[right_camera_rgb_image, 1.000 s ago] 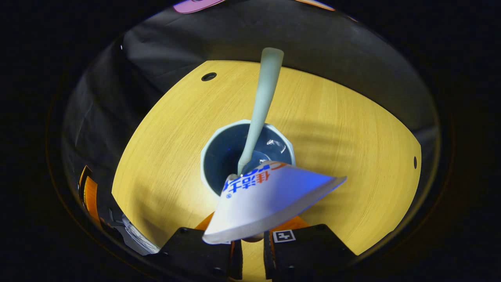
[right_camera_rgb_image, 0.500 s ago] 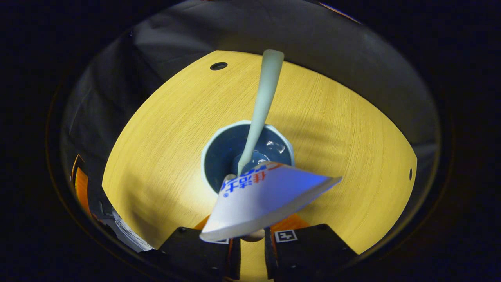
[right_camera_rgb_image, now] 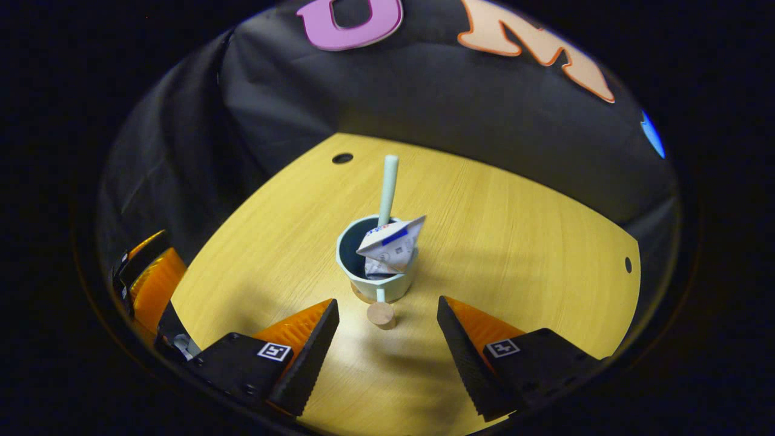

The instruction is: Put the toothbrush and toothpaste on the desktop into the cup, then pick up the cup and place it on the coaster on the desktop.

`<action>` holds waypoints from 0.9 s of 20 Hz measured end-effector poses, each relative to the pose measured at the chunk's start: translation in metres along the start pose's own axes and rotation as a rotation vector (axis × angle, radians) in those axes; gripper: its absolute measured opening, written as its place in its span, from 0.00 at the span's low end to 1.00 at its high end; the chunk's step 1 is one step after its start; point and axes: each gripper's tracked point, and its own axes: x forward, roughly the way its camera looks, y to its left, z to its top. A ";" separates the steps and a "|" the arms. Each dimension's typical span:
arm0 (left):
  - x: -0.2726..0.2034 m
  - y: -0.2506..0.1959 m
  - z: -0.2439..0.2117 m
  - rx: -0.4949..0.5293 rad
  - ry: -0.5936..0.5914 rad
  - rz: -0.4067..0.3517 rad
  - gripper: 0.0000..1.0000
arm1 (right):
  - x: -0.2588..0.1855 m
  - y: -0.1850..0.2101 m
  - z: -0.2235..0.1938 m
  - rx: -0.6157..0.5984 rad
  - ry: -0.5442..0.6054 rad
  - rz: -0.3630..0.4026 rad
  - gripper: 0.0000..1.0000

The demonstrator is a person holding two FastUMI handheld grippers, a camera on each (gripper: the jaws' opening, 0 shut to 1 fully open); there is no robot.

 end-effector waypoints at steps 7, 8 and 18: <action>-0.002 -0.123 0.026 -0.029 -0.040 -0.128 0.95 | -0.081 -0.078 -0.004 0.012 -0.297 -0.112 1.00; -0.006 -0.138 0.031 -0.027 -0.055 -0.134 0.95 | -0.094 -0.091 -0.007 0.026 -0.332 -0.129 1.00; -0.060 -0.217 0.069 0.070 -0.184 -0.140 0.95 | -0.243 -0.184 0.014 0.154 -0.705 -0.283 1.00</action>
